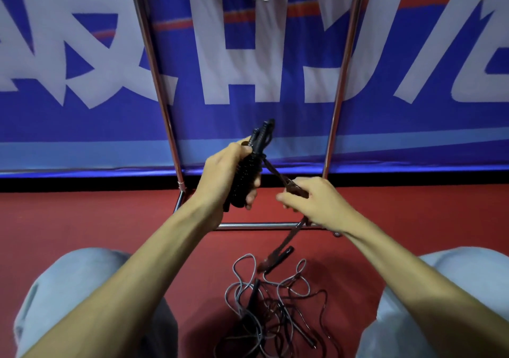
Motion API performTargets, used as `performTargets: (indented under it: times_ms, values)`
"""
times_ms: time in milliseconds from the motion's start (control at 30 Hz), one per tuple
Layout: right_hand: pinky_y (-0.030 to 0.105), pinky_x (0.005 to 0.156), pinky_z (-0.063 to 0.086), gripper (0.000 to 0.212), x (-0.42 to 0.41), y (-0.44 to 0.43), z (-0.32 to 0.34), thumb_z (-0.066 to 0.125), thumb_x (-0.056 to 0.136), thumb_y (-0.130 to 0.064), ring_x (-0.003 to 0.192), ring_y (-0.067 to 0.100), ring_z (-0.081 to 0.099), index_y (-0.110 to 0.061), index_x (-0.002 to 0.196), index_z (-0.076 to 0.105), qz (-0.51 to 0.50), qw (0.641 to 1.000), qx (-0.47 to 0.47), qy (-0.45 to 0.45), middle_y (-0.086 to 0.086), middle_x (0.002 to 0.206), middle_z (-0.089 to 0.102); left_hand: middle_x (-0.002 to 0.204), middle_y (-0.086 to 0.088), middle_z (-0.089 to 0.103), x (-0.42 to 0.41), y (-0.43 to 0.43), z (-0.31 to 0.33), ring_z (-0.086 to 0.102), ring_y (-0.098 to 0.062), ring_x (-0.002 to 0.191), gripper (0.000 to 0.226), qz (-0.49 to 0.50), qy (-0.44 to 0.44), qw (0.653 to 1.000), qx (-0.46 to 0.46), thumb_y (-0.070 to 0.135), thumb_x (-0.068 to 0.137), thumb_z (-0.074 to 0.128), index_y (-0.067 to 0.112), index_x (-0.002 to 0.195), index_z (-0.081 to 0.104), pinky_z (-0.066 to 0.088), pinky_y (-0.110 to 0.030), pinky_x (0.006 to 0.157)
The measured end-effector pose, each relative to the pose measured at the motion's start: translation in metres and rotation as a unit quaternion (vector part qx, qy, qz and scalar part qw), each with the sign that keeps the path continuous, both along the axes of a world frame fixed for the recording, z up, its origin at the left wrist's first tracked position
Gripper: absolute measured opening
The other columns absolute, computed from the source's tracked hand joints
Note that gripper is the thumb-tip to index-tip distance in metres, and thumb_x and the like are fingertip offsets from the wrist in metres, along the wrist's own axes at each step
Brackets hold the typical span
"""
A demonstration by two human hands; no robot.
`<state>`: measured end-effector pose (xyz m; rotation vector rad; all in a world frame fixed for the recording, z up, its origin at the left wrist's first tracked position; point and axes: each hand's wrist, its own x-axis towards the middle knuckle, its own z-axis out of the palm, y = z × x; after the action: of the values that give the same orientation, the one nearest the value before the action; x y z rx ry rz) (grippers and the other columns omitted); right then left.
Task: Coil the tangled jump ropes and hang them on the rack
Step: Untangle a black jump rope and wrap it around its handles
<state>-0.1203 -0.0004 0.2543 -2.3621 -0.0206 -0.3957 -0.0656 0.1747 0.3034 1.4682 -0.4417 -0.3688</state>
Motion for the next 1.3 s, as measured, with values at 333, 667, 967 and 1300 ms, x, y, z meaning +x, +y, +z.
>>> performTargets:
  times_ms: [333, 667, 967, 1300]
  values:
    - [0.016, 0.051, 0.036, 0.018, -0.008, 0.015, 0.0, 0.052, 0.095, -0.007, 0.05, 0.002, 0.045, -0.015, 0.111, 0.058, 0.112, 0.978, 0.149, 0.096, -0.005, 0.055, 0.052, 0.06, -0.008, 0.054, 0.019, 0.014, 0.006, 0.042, -0.021, 0.041, 0.025, 0.132, 0.098, 0.986, -0.027, 0.034, 0.087, 0.048, 0.014, 0.085, 0.062, 0.038, -0.026, 0.045]
    - [0.016, 0.057, 0.037, 0.019, -0.006, 0.02, -0.007, 0.05, 0.097, -0.02, 0.048, 0.002, 0.045, -0.023, 0.085, 0.064, 0.053, 0.995, 0.026, 0.08, -0.005, 0.049, 0.052, 0.057, -0.006, 0.054, 0.028, 0.01, -0.004, 0.042, -0.021, 0.037, 0.025, 0.242, 0.112, 0.962, -0.06, 0.032, 0.087, 0.052, 0.012, 0.076, 0.06, 0.037, -0.024, 0.041]
    - [0.01, 0.055, 0.038, 0.022, -0.012, 0.013, -0.009, 0.057, 0.092, -0.017, 0.052, -0.005, 0.052, -0.016, 0.079, 0.074, -0.002, 0.991, -0.016, 0.131, -0.004, 0.061, 0.065, 0.053, 0.0, 0.044, 0.025, 0.007, -0.015, 0.045, -0.023, 0.036, 0.023, 0.189, 0.021, 0.981, 0.022, 0.027, 0.089, 0.053, 0.01, 0.083, 0.067, 0.036, -0.024, 0.038]
    - [0.034, 0.084, 0.047, 0.023, -0.007, 0.007, -0.014, 0.053, 0.094, -0.023, 0.076, 0.013, 0.064, -0.027, 0.078, 0.068, 0.017, 0.977, 0.008, 0.212, -0.01, 0.071, 0.07, 0.042, -0.002, 0.051, 0.026, 0.007, -0.014, 0.047, -0.024, 0.035, 0.029, 0.109, -0.069, 0.988, 0.086, 0.03, 0.096, 0.052, 0.015, 0.072, 0.061, 0.035, -0.023, 0.037]
